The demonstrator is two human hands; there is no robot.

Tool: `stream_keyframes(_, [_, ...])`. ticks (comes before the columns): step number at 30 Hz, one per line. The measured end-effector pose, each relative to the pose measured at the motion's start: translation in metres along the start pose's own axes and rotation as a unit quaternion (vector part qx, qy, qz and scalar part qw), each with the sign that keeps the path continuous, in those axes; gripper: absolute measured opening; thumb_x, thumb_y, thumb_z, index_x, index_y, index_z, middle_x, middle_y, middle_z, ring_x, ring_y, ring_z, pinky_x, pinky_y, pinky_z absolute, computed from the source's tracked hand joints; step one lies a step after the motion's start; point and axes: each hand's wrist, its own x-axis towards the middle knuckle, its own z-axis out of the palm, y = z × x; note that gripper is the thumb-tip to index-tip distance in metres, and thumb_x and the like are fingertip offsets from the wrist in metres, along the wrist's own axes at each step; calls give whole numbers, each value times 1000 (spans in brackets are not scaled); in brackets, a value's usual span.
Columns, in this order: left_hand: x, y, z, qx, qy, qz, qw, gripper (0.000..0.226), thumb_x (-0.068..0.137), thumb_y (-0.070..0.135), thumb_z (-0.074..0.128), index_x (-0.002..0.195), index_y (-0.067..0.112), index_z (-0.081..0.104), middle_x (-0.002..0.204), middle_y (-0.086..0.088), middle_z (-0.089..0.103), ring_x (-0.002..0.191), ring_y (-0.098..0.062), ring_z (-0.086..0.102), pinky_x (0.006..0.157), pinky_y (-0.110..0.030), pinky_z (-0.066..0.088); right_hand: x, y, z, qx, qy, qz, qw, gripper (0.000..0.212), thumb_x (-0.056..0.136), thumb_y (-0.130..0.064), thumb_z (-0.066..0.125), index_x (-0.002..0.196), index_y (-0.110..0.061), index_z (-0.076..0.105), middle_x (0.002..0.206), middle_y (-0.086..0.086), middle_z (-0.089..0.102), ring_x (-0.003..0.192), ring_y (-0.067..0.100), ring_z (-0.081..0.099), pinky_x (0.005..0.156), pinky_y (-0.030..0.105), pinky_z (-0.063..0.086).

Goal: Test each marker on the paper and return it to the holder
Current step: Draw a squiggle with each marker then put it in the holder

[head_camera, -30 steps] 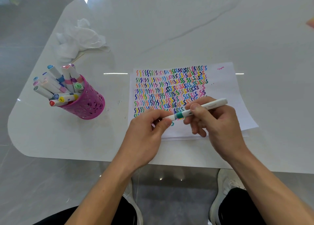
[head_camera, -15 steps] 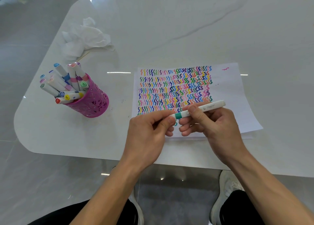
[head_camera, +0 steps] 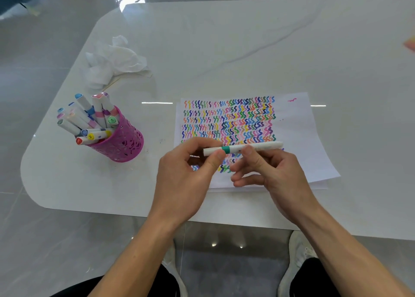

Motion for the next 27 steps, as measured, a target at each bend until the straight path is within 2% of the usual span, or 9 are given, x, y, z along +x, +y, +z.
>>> stream_keyframes(4, [4, 2, -16, -28, 58, 11, 998, 12, 85, 25, 77, 95, 31, 72, 86, 6, 72, 79, -14, 68, 73, -27, 58, 1, 6, -6, -43, 24, 0, 999, 36, 87, -37, 73, 107, -7, 75, 79, 16, 76, 65, 30, 73, 61, 34, 63])
stream_keyframes(9, [10, 7, -42, -34, 138, 65, 988, 11, 94, 19, 68, 103, 25, 69, 100, 11, 73, 92, -7, 68, 80, -18, 53, 3, 8, -10, -68, 12, -6, 998, 28, 87, -32, 74, 103, -9, 74, 77, 15, 75, 62, 28, 71, 59, 31, 60])
stream_keyframes(12, [12, 10, -59, 5, 194, 100, 976, 16, 100, 20, 58, 109, 32, 63, 108, 11, 72, 100, -14, 69, 86, -30, 56, 4, 11, -10, -95, 6, -11, 995, 23, 90, -29, 73, 103, -10, 74, 78, 15, 76, 64, 28, 73, 60, 30, 61])
stream_keyframes(14, [13, 13, -71, 21, 239, 124, 963, 18, 103, 19, 52, 116, 28, 60, 109, 13, 71, 102, -13, 69, 87, -25, 55, 5, 14, -11, -108, 9, -17, 994, 16, 94, -22, 71, 104, -10, 75, 78, 14, 77, 64, 28, 73, 60, 28, 61])
stream_keyframes(17, [14, 17, -87, 26, 301, 154, 941, 22, 105, 17, 45, 125, 22, 56, 112, 6, 70, 107, -13, 68, 89, -27, 55, 6, 17, -11, -120, 16, -23, 992, 12, 96, -18, 71, 102, -9, 75, 77, 14, 76, 63, 28, 73, 58, 28, 60])
stream_keyframes(21, [13, 17, -101, 67, 364, 174, 912, 29, 105, 16, 40, 131, 14, 53, 109, 5, 67, 103, -13, 67, 83, -17, 52, 7, 21, -12, -134, 21, -24, 990, 6, 97, -12, 70, 99, -10, 76, 75, 13, 76, 61, 29, 73, 57, 29, 61])
stream_keyframes(24, [11, 17, -107, 97, 383, 177, 901, 30, 105, 18, 38, 131, 16, 52, 110, 4, 65, 104, -18, 65, 87, -24, 51, 9, 23, -13, -146, 23, -28, 989, 7, 98, -10, 70, 97, -12, 76, 76, 13, 76, 61, 29, 73, 57, 29, 61])
stream_keyframes(27, [11, 12, -112, 149, 386, 160, 896, 31, 105, 16, 39, 133, 21, 52, 112, 1, 64, 103, -17, 62, 85, -32, 52, 9, 24, -12, -154, 23, -32, 987, 9, 98, -8, 70, 95, -13, 77, 76, 12, 77, 62, 29, 73, 57, 29, 61])
